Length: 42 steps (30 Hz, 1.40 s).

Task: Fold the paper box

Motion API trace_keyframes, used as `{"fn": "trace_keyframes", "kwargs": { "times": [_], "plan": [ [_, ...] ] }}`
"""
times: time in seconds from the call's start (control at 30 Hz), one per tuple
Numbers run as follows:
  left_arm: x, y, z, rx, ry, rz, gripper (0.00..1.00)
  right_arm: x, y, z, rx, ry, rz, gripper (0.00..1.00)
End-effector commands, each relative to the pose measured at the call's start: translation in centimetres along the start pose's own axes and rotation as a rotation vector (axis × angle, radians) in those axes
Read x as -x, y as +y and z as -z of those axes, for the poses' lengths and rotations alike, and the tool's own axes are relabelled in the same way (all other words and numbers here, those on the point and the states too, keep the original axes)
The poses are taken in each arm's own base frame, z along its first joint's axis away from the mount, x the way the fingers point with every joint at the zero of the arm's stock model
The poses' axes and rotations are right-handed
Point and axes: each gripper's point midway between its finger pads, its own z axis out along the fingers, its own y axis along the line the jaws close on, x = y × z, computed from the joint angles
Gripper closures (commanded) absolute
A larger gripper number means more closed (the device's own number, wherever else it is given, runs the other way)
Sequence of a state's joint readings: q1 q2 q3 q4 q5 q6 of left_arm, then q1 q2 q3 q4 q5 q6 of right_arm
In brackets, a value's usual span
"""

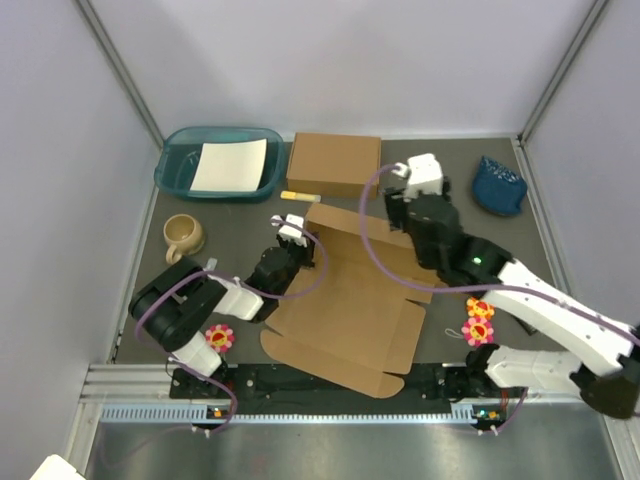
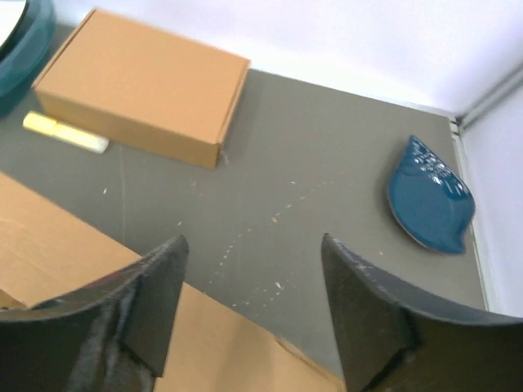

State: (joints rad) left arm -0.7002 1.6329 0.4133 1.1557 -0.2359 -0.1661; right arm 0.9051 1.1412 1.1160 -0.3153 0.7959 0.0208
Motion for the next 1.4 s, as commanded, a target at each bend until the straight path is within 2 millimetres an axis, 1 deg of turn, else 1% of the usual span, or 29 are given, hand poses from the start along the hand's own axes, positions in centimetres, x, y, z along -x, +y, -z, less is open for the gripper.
{"fn": "trace_keyframes", "kwargs": {
  "times": [0.0, 0.03, 0.07, 0.1, 0.13, 0.17, 0.2, 0.3, 0.4, 0.43, 0.47, 0.5, 0.57, 0.6, 0.63, 0.67, 0.73, 0.77, 0.8, 0.87, 0.9, 1.07, 1.23, 1.37],
  "plan": [
    [2.1, 1.8, -0.2, 0.125, -0.029, 0.011, 1.0, -1.9, -5.4, 2.3, -0.093, -0.005, -0.112, 0.25],
    [0.1, 2.3, 0.1, 0.153, 0.066, -0.016, 1.0, -2.6, -5.7, 2.5, -0.09, 0.003, -0.146, 0.24],
    [0.8, 2.5, -0.5, 0.183, 0.075, -0.01, 1.0, -2.9, -6.2, 3.1, -0.084, -0.004, -0.172, 0.24],
    [0.3, 2.7, -0.5, 0.203, 0.117, -0.015, 1.0, -4.7, -6.4, 3.0, -0.096, 0.029, -0.156, 0.24],
    [-1.6, 3.6, 0.2, 0.249, 0.217, -0.033, 1.0, -5.2, -6.5, 3.1, -0.102, 0.035, -0.16, 0.24],
    [-1.1, 3.5, -0.2, 0.267, 0.228, -0.005, 1.0, -5.8, -6.5, 3.1, -0.101, 0.046, -0.154, 0.24],
    [-1.3, 3.5, -0.2, 0.27, 0.247, -0.017, 1.0, -6.7, -6.5, 3.1, -0.106, 0.07, -0.134, 0.24],
    [-2.0, 3.5, 0.2, 0.276, 0.293, -0.022, 1.0, -7.7, -6.1, 2.8, -0.104, 0.106, -0.098, 0.27],
    [-2.6, 3.5, 0.4, 0.28, 0.352, -0.034, 1.0, -9.1, -5.9, 2.2, -0.119, 0.153, -0.027, 0.28],
    [-2.7, 3.5, 0.4, 0.281, 0.366, -0.038, 1.0, -9.3, -5.9, 2.1, -0.125, 0.16, -0.019, 0.28],
    [-2.2, 3.3, 0.0, 0.279, 0.37, -0.037, 1.0, -9.7, -5.8, 1.9, -0.132, 0.171, -0.01, 0.28],
    [-3.0, 3.3, 0.4, 0.278, 0.418, -0.055, 1.0, -10.1, -5.7, 1.5, -0.146, 0.187, 0.006, 0.28],
    [-3.0, 3.0, 0.0, 0.266, 0.445, -0.059, 1.0, -10.1, -5.8, 1.1, -0.163, 0.198, 0.008, 0.3],
    [-3.2, 2.9, 0.1, 0.263, 0.463, -0.065, 1.0, -10.1, -5.8, 0.8, -0.17, 0.206, 0.01, 0.32],
    [-3.1, 2.8, 0.0, 0.257, 0.462, -0.062, 1.0, -10.6, -5.8, 0.2, -0.184, 0.227, 0.021, 0.33],
    [-3.2, 2.8, 0.0, 0.253, 0.465, -0.067, 1.0, -10.2, -5.8, -0.1, -0.187, 0.224, 0.015, 0.34],
    [-3.3, 2.8, 0.1, 0.254, 0.465, -0.065, 1.0, -10.3, -5.6, -1.1, -0.196, 0.236, 0.056, 0.37],
    [-3.2, 2.8, 0.1, 0.251, 0.463, -0.068, 1.0, -9.9, -5.5, -1.6, -0.2, 0.218, 0.059, 0.38],
    [-3.2, 2.8, 0.0, 0.25, 0.46, -0.067, 1.0, -9.6, -5.7, -1.9, -0.209, 0.211, 0.098, 0.4],
    [-3.2, 2.8, 0.1, 0.251, 0.462, -0.072, 1.0, -9.7, -5.7, -2.5, -0.214, 0.209, 0.126, 0.42],
    [-3.1, 2.9, 0.1, 0.252, 0.46, -0.073, 1.0, -9.3, -5.7, -2.9, -0.213, 0.193, 0.146, 0.43],
    [-3.0, 3.1, 0.2, 0.26, 0.456, -0.08, 1.0, -9.3, -5.9, -3.8, -0.215, 0.176, 0.175, 0.45],
    [-3.4, 3.3, 0.4, 0.27, 0.456, -0.082, 1.0, -10.3, -6.2, -4.6, -0.219, 0.189, 0.189, 0.48],
    [-3.3, 3.4, 0.5, 0.276, 0.45, -0.078, 1.0, -10.5, -6.1, -5.1, -0.212, 0.183, 0.191, 0.53]
  ]
}}
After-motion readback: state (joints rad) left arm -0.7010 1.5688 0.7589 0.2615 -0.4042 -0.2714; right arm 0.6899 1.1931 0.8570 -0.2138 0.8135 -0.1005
